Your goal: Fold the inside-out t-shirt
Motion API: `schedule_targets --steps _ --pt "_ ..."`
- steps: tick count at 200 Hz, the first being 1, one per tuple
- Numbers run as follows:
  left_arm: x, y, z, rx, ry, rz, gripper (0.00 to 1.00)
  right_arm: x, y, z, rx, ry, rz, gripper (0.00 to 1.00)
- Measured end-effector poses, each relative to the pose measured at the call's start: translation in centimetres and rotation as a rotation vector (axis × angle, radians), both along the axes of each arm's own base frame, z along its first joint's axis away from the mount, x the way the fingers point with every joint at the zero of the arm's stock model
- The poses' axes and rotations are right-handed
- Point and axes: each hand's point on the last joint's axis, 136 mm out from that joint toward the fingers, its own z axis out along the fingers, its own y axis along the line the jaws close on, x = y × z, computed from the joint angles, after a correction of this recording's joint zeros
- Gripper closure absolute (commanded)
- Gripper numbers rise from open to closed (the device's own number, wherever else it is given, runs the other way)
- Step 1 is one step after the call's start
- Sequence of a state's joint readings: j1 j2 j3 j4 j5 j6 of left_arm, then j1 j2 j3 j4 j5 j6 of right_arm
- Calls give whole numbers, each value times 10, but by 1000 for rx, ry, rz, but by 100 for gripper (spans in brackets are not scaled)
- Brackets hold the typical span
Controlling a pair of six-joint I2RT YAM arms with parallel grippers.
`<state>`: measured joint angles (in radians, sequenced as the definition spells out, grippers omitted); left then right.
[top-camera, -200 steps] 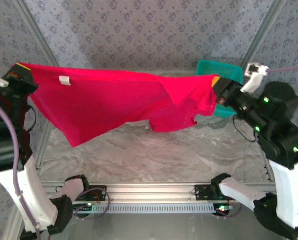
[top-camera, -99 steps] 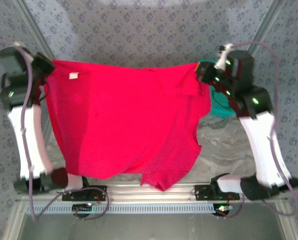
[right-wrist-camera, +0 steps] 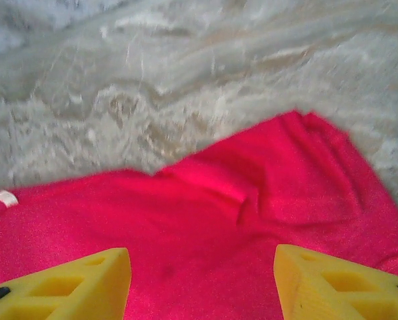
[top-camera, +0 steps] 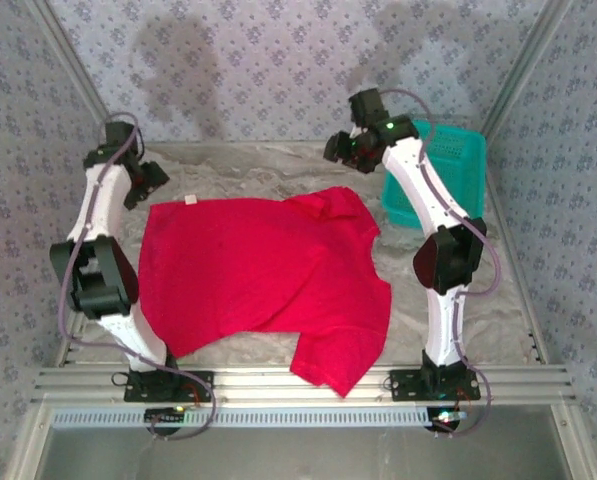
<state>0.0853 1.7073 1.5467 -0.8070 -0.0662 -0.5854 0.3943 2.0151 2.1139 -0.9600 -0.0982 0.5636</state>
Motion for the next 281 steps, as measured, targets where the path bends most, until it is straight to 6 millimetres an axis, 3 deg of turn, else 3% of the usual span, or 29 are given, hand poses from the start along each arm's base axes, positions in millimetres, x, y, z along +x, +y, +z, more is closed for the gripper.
schedule_targets --steps 16,31,51,66,93,111,129,150,159,164,173,190,200,203,207,221,235,256,281 --pt "-33 -39 -4 -16 -32 -87 27 -47 16 -25 -30 50 62 41" --pt "-61 -75 -15 -51 -70 -179 28 -105 26 -59 -55 121 122 42" --pt "-81 -96 -45 -102 -51 -229 29 -171 34 -109 -85 225 164 43" --pt "-90 -96 -76 -116 5 -222 30 -203 33 -147 -109 299 160 43" --pt "-103 -95 -117 -128 106 -213 30 -224 20 -196 -136 399 99 44" --pt "-109 -97 -137 -143 141 -210 30 -215 16 -220 -163 447 63 45" --pt "-118 -99 -151 -163 157 -202 30 -191 22 -217 -143 454 42 46" --pt "-124 -101 -156 -195 113 -189 33 -122 45 -214 -114 411 31 46" --pt "-126 -107 -155 -228 74 -179 33 -93 54 -212 -108 386 36 46" --pt "-131 -112 -157 -248 55 -180 34 -68 64 -211 -100 358 42 46" --pt "-136 -122 -156 -277 16 -178 36 -44 74 -208 -98 336 51 46" --pt "-159 -166 -153 -376 -63 -206 41 25 105 -201 -67 225 80 45" --pt "-183 -203 -149 -427 -85 -288 43 48 117 -198 -46 170 101 43" --pt "-185 -206 -149 -426 -85 -295 43 54 120 -196 -39 155 106 43" --pt "-198 -223 -148 -453 -82 -329 43 58 124 -194 -29 144 114 43" --pt "-228 -254 -144 -455 -66 -409 44 62 129 -191 2 135 138 41" --pt "-243 -275 -131 -463 -66 -460 44 57 129 -186 20 147 157 40" --pt "-227 -284 -98 -451 -143 -436 44 42 116 -170 10 171 172 40" --pt "-194 -276 -60 -407 -237 -395 44 29 100 -122 4 131 185 43"
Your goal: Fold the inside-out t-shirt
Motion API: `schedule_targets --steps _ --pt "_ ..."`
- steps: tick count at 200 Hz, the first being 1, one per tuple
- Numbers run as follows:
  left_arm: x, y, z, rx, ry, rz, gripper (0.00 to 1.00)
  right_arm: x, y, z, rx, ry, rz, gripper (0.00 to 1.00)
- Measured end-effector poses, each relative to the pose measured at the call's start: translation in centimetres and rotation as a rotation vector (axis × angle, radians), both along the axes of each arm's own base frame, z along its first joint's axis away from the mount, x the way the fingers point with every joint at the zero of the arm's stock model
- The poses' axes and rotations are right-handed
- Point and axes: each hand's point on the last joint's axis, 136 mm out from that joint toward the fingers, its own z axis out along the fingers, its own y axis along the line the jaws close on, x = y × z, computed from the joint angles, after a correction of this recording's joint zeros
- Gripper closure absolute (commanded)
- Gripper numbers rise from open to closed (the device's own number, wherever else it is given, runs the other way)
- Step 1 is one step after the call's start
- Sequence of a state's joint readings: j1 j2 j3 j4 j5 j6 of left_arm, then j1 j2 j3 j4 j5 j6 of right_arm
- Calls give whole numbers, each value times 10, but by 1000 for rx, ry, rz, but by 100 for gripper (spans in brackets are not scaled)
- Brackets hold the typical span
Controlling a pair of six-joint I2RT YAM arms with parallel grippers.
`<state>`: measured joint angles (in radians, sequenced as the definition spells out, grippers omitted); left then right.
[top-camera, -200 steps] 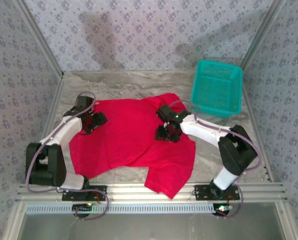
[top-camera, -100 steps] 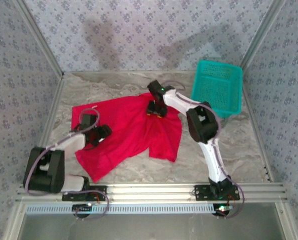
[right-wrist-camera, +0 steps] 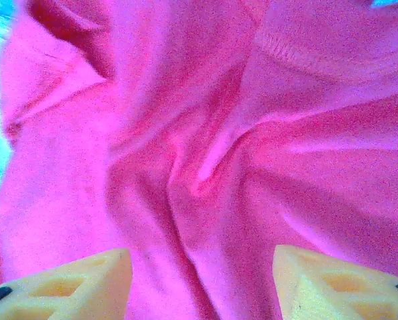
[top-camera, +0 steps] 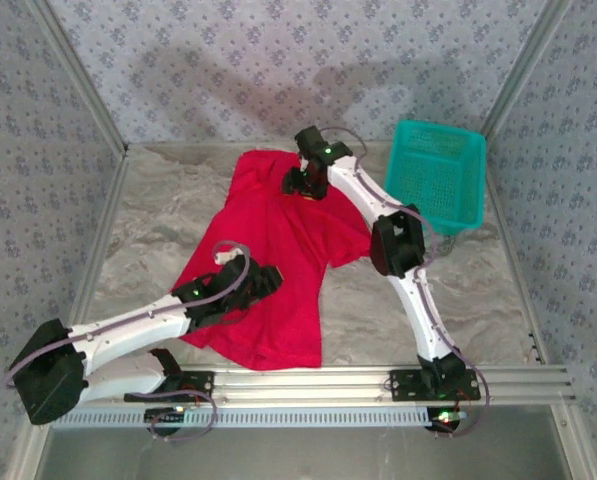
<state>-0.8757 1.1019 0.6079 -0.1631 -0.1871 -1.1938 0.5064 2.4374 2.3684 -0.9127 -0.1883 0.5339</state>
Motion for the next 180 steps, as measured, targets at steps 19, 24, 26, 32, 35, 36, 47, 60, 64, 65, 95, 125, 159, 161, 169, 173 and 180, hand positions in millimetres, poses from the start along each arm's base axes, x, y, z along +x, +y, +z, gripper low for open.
schedule_targets --steps 19,24,26,32,35,36,47,60,64,65,95,125,159,161,169,173,180 --pt "34 27 13 26 -28 79 44 -15 -14 36 -6 -39 -2 49" --pt "44 36 15 35 -29 100 44 -20 -17 40 -9 -39 -4 49" --pt "48 39 14 44 -29 109 44 -22 -19 43 -12 -40 -3 49" --pt "58 47 16 55 -28 127 44 -29 -24 47 -20 -43 -4 51" --pt "65 52 16 67 -29 141 44 -35 -26 49 -25 -38 -1 51" --pt "65 52 16 67 -29 141 44 -35 -26 49 -25 -38 -1 51" --pt "85 61 15 98 -9 150 43 -47 -32 46 -39 -29 0 53" --pt "111 64 13 127 16 146 42 -63 -38 30 -67 5 4 54" --pt "119 63 11 138 21 138 42 -68 -39 24 -76 22 4 54" --pt "121 64 11 140 22 138 41 -69 -39 22 -77 25 5 54" --pt "193 40 8 168 31 63 40 -106 -49 -39 -147 158 -3 54" --pt "262 6 -10 182 22 -16 40 -131 -54 -74 -177 232 -23 55" --pt "303 1 -70 204 112 -44 41 -135 -61 -88 -193 248 -55 56" --pt "304 2 -73 206 119 -44 41 -134 -62 -89 -194 247 -57 56" --pt "311 8 -84 208 140 -38 42 -131 -66 -91 -200 247 -69 56" --pt "317 11 -82 196 135 -38 42 -129 -68 -91 -201 246 -75 57" --pt "326 19 -74 191 120 -22 41 -123 -71 -91 -204 242 -87 57"
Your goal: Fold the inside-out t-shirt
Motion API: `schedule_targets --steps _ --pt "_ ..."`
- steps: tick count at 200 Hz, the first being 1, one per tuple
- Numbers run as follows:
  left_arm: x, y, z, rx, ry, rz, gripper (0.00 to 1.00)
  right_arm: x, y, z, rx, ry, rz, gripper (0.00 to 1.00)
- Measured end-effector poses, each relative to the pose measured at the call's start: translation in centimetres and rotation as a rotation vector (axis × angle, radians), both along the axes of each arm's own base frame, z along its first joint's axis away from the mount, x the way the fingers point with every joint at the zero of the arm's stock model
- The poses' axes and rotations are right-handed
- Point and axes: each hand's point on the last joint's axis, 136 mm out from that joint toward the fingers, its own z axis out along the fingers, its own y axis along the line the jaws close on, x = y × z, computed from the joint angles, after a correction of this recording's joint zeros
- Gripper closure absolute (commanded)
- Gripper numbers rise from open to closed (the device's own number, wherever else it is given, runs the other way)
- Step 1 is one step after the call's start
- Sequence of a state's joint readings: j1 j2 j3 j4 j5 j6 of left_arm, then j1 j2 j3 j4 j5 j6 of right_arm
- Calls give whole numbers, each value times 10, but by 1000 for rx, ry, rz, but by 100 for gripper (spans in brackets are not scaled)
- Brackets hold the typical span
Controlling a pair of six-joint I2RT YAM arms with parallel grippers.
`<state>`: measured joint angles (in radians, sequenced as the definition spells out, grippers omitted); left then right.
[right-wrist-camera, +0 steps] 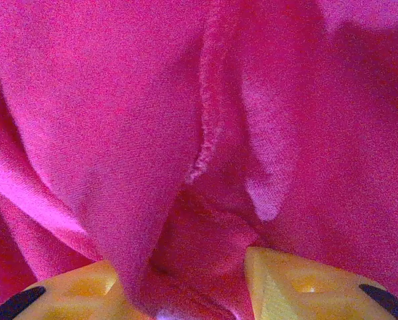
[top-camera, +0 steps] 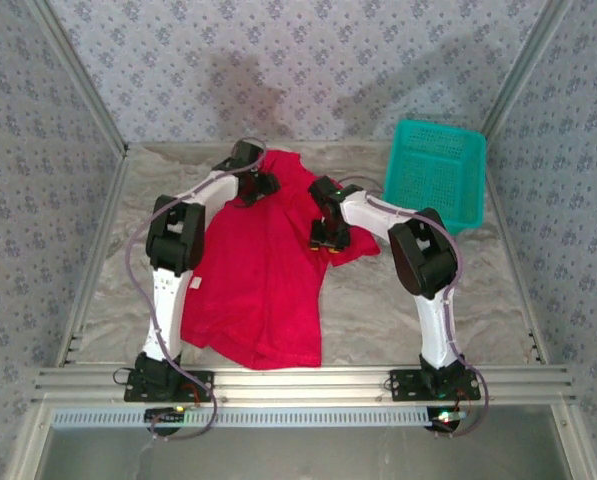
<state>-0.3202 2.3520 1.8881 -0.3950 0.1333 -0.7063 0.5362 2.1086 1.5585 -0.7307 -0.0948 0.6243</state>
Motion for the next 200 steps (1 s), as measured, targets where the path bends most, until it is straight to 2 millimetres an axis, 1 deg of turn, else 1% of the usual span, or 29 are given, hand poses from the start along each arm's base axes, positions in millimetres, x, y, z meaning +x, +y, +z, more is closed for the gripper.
schedule_targets --steps 7,8,14,24,28,29,36,39,44,58,68,79,91,98,107,113,124,132,135,136,137,138,152,153,155,162,174,187,200 --pt "7 11 5 -4 -8 17 42 9 -5 0 -10 -10 -12 57" --pt "10 18 6 -2 -10 30 42 11 -5 0 -12 -11 -13 57" --pt "14 32 7 -1 -8 53 41 19 -9 0 -26 -17 -19 57" --pt "20 66 4 9 9 111 41 43 -16 -1 -50 -38 -26 57" --pt "20 75 3 12 15 126 41 54 -18 1 -59 -52 -33 57" --pt "21 84 2 14 18 142 41 56 -19 1 -62 -54 -32 58" --pt "23 106 -1 21 31 182 41 73 -22 2 -74 -80 -38 58" --pt "23 119 -3 25 39 204 41 85 -25 3 -86 -96 -40 58" --pt "23 141 -6 30 48 244 41 94 -29 3 -94 -110 -43 58" --pt "22 180 -7 18 60 312 41 123 -38 6 -130 -143 -48 58" --pt "15 203 -4 39 63 356 42 141 -44 8 -153 -167 -47 58" --pt "-3 227 2 78 79 411 41 153 -51 14 -178 -187 -41 56" --pt "-25 244 14 117 86 453 41 154 -56 20 -198 -190 -29 54" --pt "-35 247 23 133 77 465 40 151 -56 26 -207 -190 -16 52" --pt "-52 244 41 145 55 466 39 144 -54 35 -213 -191 4 52" --pt "-62 241 52 155 35 465 39 133 -50 44 -219 -191 28 51" --pt "-80 224 78 163 -27 440 39 111 -41 56 -219 -195 65 51" --pt "-92 211 91 165 -58 414 38 85 -36 63 -220 -188 101 51" --pt "-98 203 97 165 -75 400 38 68 -33 68 -221 -179 124 50" --pt "-101 200 100 165 -82 394 38 68 -33 68 -221 -179 124 50" --pt "-104 196 102 164 -89 385 38 60 -31 72 -219 -179 136 50" --pt "-106 193 104 162 -94 379 38 60 -31 72 -219 -179 136 50" --pt "-135 157 121 147 -148 296 38 5 -16 86 -195 -187 220 50" --pt "-135 157 121 147 -148 296 38 5 -16 86 -195 -187 220 50" --pt "-137 155 121 148 -151 291 38 -7 -12 88 -186 -187 235 50" --pt "-156 136 123 138 -166 239 38 -29 -4 92 -168 -201 271 49" --pt "-184 118 115 133 -163 178 38 -71 7 91 -138 -203 324 48" --pt "-210 111 100 138 -134 141 38 -100 12 82 -126 -183 354 47" --pt "-233 110 81 146 -99 124 38 -126 14 61 -132 -144 364 47"
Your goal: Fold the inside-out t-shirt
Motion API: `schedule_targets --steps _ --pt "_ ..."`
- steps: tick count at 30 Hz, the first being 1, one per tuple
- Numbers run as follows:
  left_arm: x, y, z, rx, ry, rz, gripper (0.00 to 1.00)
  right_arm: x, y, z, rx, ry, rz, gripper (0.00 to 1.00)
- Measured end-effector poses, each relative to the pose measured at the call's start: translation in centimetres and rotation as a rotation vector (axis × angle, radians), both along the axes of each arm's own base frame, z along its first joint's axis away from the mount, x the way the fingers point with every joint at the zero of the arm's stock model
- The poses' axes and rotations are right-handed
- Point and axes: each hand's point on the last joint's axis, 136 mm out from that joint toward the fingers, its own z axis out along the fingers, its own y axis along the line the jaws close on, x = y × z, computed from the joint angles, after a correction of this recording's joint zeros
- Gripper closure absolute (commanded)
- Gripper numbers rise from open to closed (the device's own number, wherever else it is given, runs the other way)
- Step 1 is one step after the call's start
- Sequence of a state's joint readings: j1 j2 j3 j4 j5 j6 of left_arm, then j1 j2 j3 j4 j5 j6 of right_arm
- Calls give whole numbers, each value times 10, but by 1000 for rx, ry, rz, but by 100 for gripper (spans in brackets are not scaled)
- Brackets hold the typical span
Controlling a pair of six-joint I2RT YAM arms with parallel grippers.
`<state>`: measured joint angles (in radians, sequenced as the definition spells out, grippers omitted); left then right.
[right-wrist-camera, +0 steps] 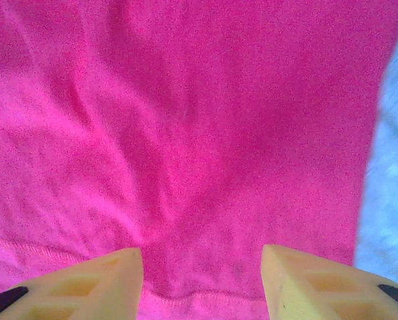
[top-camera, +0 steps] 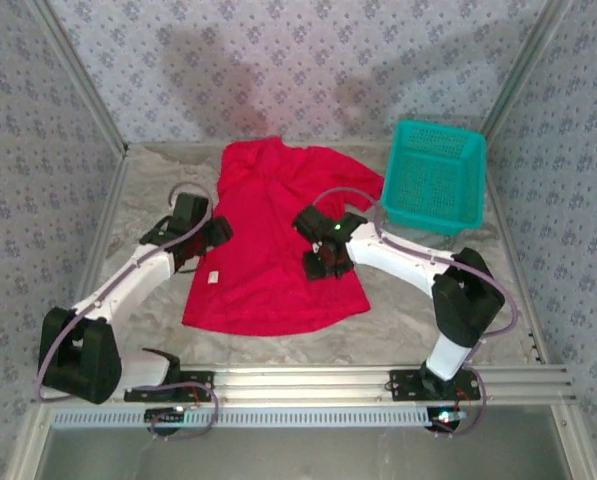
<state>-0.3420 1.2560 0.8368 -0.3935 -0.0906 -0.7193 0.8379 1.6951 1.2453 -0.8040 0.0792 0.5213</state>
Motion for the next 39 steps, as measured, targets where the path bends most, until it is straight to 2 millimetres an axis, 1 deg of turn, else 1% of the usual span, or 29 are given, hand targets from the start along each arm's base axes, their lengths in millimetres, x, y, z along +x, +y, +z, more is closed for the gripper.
schedule_targets --steps 1,4,5,7,9,12,19,20,21,23,24,25,30,32,33,34,35,37,39 --pt "-13 1 -12 2 21 -3 38 -10 1 -11 -6 15 0 47" --pt "-42 6 -36 9 74 -9 38 -38 1 -39 -44 70 -11 48" --pt "-48 7 -41 13 87 -11 38 -44 3 -45 -51 79 -13 49" --pt "-56 9 -46 13 99 -10 38 -52 10 -51 -57 87 -14 53" --pt "-59 10 -45 11 94 -9 38 -56 16 -55 -51 85 -22 59" --pt "-61 11 -40 -2 72 -3 39 -56 17 -57 -53 76 -45 70" --pt "-63 10 -36 -10 57 -7 38 -54 15 -56 -60 65 -80 70" --pt "-63 10 -37 -10 59 -7 39 -53 14 -56 -60 64 -84 73" --pt "-63 10 -37 -10 59 -7 39 -53 14 -56 -60 64 -84 78" --pt "-63 10 -37 -9 60 -8 39 -53 14 -57 -61 64 -88 92" --pt "-64 10 -37 -9 60 -8 39 -53 14 -57 -61 63 -91 98" --pt "-64 10 -37 -8 63 -8 40 -53 13 -57 -65 62 -95 100" --pt "-67 8 -38 1 68 -30 40 -54 7 -55 -93 61 -105 100" --pt "-67 0 -35 -3 51 -74 39 -53 3 -51 -108 54 -107 100" --pt "-67 -7 -32 -5 33 -107 38 -53 2 -48 -111 49 -108 100" --pt "-67 -17 -28 -9 8 -156 34 -52 1 -42 -107 39 -109 100" --pt "-68 -30 -23 -21 -19 -213 28 -52 1 -34 -95 28 -110 100" --pt "-73 -59 -13 -22 -92 -347 23 -50 2 -18 -61 4 -111 100" --pt "-84 -90 -5 -14 -179 -500 13 -47 4 6 4 -33 -117 100"
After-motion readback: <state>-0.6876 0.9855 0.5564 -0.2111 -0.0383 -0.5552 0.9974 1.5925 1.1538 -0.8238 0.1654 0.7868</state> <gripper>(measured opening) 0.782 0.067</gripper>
